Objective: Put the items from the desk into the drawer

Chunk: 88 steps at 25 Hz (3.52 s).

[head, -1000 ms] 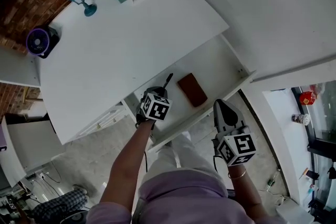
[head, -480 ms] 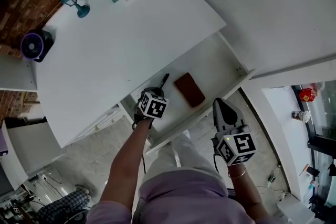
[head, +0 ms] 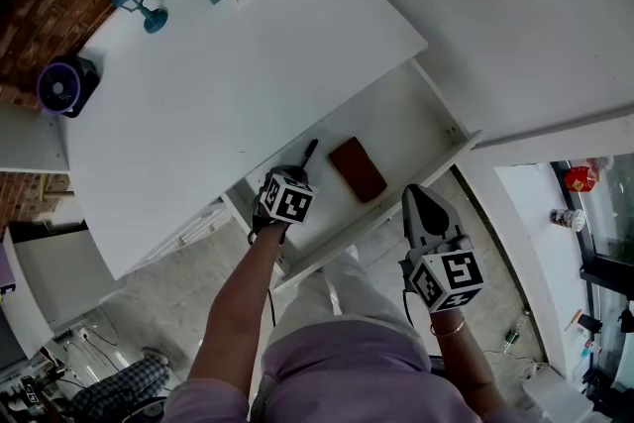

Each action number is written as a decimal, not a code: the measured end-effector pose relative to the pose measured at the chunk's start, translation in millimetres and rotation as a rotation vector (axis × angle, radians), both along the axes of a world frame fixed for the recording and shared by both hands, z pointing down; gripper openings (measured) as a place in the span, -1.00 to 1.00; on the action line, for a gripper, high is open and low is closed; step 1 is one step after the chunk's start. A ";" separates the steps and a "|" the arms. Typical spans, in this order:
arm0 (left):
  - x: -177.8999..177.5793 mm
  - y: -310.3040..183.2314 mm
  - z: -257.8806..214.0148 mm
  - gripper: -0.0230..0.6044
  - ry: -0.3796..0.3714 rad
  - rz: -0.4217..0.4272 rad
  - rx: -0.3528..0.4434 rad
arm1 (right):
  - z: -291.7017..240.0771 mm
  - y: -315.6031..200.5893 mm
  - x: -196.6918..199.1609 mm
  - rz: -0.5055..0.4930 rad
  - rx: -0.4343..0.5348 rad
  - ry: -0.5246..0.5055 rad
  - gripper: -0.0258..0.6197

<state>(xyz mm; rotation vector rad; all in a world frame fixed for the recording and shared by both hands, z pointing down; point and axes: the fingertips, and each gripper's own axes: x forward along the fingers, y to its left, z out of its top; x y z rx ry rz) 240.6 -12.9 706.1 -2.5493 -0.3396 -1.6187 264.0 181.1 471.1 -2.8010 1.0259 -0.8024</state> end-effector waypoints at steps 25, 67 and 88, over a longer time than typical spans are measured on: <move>4.1 -11.6 -53.1 -0.77 0.144 -0.087 -0.045 | -8.7 -15.3 -5.6 -0.053 0.019 0.021 -0.91; -148.2 -129.3 -264.4 -0.93 0.671 -0.482 -0.077 | -69.8 -135.4 -96.9 -0.340 0.067 0.160 -0.91; -208.7 -163.7 -280.8 -0.93 0.729 -0.589 -0.076 | -87.5 -165.2 -123.4 -0.381 0.065 0.202 -0.91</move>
